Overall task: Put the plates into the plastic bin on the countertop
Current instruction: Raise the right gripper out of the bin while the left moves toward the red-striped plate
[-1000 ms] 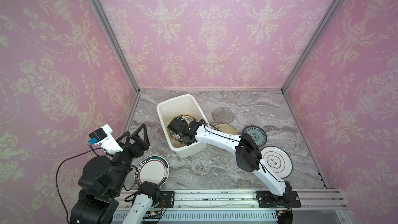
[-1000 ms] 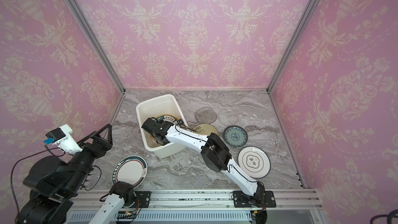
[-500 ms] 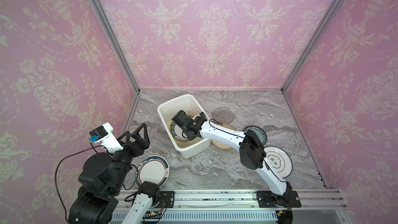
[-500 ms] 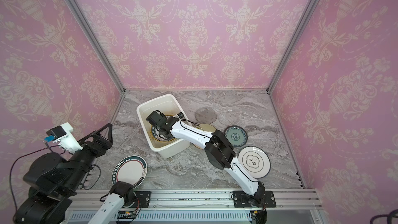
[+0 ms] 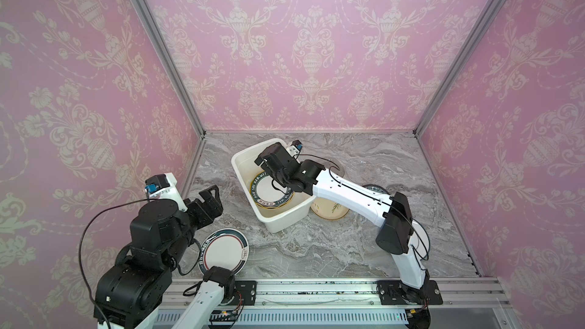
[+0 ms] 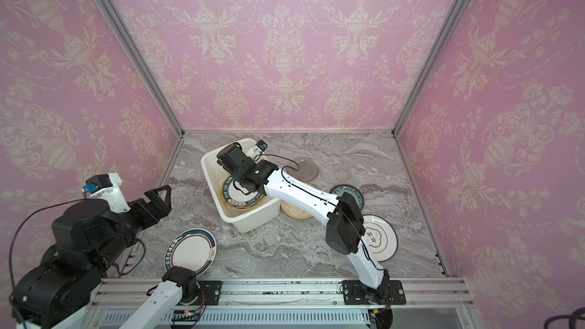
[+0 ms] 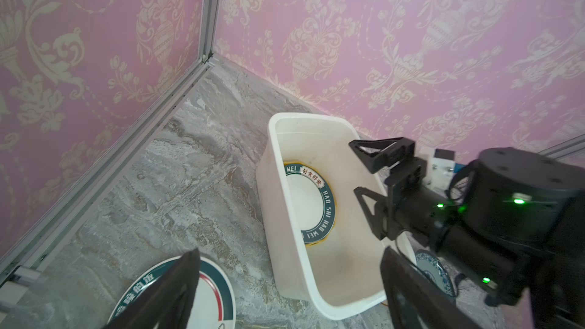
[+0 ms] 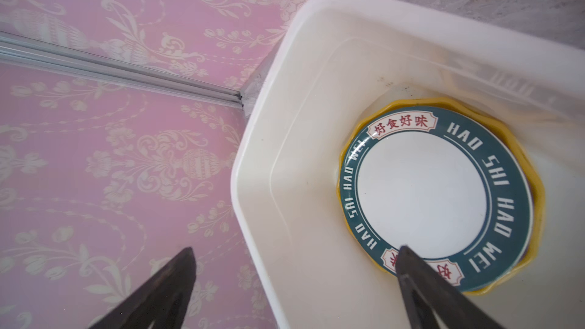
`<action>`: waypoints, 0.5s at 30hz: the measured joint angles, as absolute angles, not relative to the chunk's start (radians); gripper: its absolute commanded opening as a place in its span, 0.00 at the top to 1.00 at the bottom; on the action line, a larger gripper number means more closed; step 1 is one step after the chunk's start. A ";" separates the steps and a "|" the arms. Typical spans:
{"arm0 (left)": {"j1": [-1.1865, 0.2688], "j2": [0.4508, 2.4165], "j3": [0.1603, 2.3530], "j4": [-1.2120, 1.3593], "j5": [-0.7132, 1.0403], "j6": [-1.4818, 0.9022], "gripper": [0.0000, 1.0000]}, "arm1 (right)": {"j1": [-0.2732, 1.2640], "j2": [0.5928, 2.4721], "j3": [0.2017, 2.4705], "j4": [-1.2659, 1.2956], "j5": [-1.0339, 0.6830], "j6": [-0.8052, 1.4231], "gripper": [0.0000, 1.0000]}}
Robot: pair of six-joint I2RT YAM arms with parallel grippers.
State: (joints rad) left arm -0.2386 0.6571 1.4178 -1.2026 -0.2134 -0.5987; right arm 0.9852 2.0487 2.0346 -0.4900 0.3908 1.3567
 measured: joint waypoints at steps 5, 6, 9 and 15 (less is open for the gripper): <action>-0.239 0.767 1.420 -1.353 -0.212 -0.600 0.03 | 0.985 1.898 1.898 -0.403 0.355 1.199 0.04; -0.239 0.787 1.412 -1.376 -0.210 -0.603 0.02 | 0.985 1.868 1.857 -0.385 0.346 1.166 0.04; -0.239 0.824 1.367 -1.422 -0.205 -0.620 0.01 | 0.985 1.778 1.713 -0.317 0.304 1.090 0.05; -0.235 0.841 1.221 -1.468 -0.205 -0.687 0.01 | 0.960 1.631 1.375 -0.112 0.155 1.013 0.09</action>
